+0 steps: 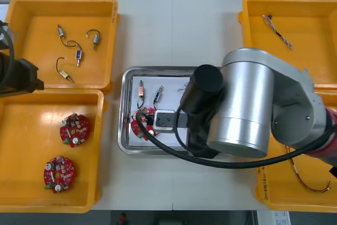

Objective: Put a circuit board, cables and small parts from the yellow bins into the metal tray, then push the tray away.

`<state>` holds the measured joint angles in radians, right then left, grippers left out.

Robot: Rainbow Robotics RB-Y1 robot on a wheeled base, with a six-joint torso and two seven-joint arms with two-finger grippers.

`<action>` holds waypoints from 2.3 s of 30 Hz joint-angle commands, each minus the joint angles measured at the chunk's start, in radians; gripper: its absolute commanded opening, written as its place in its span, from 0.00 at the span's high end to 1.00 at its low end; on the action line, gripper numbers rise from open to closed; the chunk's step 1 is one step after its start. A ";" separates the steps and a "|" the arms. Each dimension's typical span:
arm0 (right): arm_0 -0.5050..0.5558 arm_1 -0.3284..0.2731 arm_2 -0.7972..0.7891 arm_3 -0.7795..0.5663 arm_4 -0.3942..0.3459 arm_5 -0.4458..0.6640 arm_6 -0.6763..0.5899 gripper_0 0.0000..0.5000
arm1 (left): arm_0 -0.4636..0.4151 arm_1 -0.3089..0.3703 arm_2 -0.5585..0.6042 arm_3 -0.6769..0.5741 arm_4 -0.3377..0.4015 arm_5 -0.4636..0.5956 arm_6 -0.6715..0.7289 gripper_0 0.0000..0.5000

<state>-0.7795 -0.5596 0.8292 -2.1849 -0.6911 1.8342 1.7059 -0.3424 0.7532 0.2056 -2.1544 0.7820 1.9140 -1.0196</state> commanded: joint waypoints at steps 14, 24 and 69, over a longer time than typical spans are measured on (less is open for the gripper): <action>-0.101 0.093 0.217 0.224 0.015 -0.167 0.074 0.00 | 0.206 0.066 0.163 -0.074 0.077 0.006 -0.169 0.00; -0.101 0.113 0.304 0.246 0.078 -0.181 0.067 0.00 | 0.206 0.066 0.161 -0.093 0.155 0.006 -0.194 0.00; -0.155 0.116 0.317 0.355 0.292 -0.256 0.040 1.00 | 0.206 0.066 0.161 -0.093 0.155 0.006 -0.194 0.00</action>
<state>-0.8676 -0.4620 1.1335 -1.8518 -0.4154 1.5992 1.7511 -0.1503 0.7814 0.3401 -2.2181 0.9286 1.9140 -1.1147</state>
